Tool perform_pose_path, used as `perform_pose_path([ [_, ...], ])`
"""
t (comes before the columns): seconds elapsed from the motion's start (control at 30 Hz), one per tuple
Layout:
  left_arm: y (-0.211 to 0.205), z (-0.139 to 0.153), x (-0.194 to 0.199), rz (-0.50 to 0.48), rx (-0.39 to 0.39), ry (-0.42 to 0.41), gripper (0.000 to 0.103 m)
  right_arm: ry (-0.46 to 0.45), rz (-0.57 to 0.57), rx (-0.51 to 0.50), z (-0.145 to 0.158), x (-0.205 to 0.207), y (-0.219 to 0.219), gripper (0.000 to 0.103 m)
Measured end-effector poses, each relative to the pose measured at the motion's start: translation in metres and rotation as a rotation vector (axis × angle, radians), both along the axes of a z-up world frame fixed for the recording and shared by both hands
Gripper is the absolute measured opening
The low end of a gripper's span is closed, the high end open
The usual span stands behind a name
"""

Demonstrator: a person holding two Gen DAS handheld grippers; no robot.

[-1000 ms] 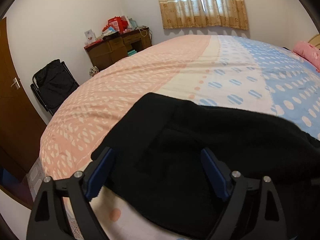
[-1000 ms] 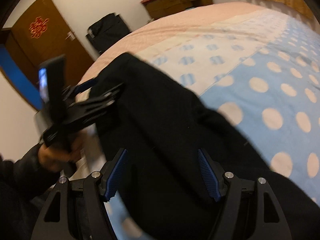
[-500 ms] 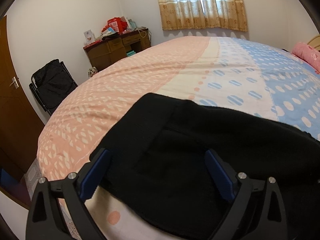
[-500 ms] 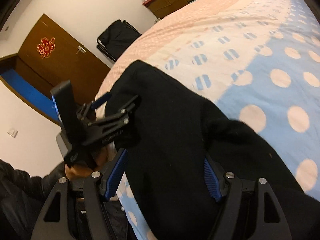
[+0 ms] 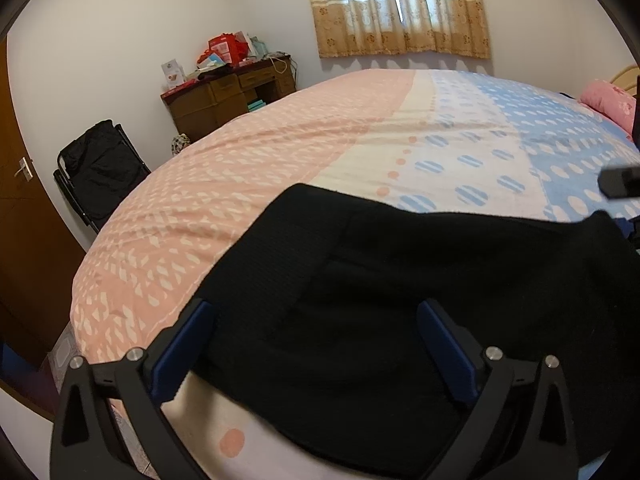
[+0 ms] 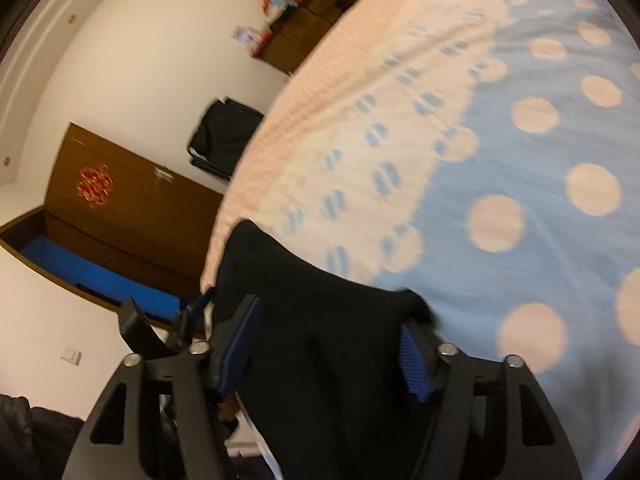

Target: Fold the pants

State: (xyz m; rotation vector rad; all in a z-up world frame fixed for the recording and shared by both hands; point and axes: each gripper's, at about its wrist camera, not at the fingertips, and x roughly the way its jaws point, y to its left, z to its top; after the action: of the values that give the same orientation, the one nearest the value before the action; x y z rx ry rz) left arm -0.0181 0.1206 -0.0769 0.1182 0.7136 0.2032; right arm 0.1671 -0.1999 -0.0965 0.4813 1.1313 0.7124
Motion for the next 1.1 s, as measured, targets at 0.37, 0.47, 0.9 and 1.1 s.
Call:
perform_pose_path([
  [0.37, -0.002, 0.0, 0.001, 0.012, -0.001, 0.011, 0.103, -0.034, -1.047, -0.813, 0.066, -0.087, -0.243, 0.064],
  [0.47, -0.003, 0.0, 0.001, 0.019, 0.0, 0.016, 0.103, 0.073, -1.139, -0.904, 0.05, -0.097, -0.29, 0.064],
  [0.9, -0.006, 0.002, 0.006, 0.04, 0.004, 0.044, 0.103, 0.174, -1.17, -0.93, 0.022, -0.102, -0.337, 0.021],
  [1.1, -0.005, 0.003, 0.006, 0.04, 0.0, 0.054, 0.103, 0.11, -1.166, -0.664, 0.045, -0.148, -0.348, 0.005],
])
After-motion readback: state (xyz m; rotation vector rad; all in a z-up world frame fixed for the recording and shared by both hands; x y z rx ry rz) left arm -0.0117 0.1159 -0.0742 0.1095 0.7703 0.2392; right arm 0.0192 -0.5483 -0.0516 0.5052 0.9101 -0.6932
